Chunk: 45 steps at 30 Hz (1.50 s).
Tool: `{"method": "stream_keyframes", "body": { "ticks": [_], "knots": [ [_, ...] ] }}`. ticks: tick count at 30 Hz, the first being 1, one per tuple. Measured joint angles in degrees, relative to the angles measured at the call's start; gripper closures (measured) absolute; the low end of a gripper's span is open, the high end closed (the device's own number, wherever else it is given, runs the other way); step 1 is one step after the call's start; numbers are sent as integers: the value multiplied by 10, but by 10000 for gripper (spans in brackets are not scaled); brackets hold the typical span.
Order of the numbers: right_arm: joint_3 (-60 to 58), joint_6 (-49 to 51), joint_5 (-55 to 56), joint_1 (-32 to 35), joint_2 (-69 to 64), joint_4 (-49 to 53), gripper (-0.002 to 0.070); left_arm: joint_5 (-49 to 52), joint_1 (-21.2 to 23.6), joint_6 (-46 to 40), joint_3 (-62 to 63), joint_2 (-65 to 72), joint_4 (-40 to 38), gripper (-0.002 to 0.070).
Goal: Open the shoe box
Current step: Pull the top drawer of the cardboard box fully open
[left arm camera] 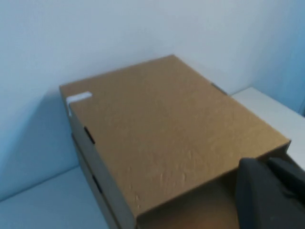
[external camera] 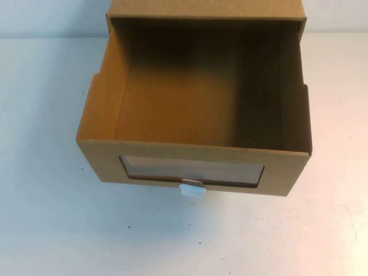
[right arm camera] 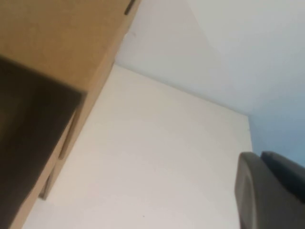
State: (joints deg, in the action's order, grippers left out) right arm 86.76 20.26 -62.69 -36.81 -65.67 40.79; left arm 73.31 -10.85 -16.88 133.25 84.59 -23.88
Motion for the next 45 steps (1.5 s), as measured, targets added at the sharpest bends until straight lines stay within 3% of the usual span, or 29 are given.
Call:
{"method": "stream_keyframes", "body": {
  "ticks": [5, 10, 20, 29, 38, 45],
  "knots": [
    [0, -29, 35, 78, -42, -63, 689, -61, 0, -12, -206, -125, 33, 679],
    [0, -57, 68, 127, -67, -117, 689, -217, 0, -30, -478, -294, 39, 679],
    [0, -105, 94, 146, -68, -177, 689, -445, 0, -69, -902, -642, 39, 679],
    [-20, -109, 104, 147, -73, -189, 689, -553, 0, -79, -1140, -835, 33, 679],
    [-78, -109, 164, 148, -82, -219, 689, -676, 0, -79, -1322, -852, 22, 679],
    [-101, -109, 182, 151, -87, -226, 689, -668, 0, -73, -1347, -852, 21, 679]
  ]
}}
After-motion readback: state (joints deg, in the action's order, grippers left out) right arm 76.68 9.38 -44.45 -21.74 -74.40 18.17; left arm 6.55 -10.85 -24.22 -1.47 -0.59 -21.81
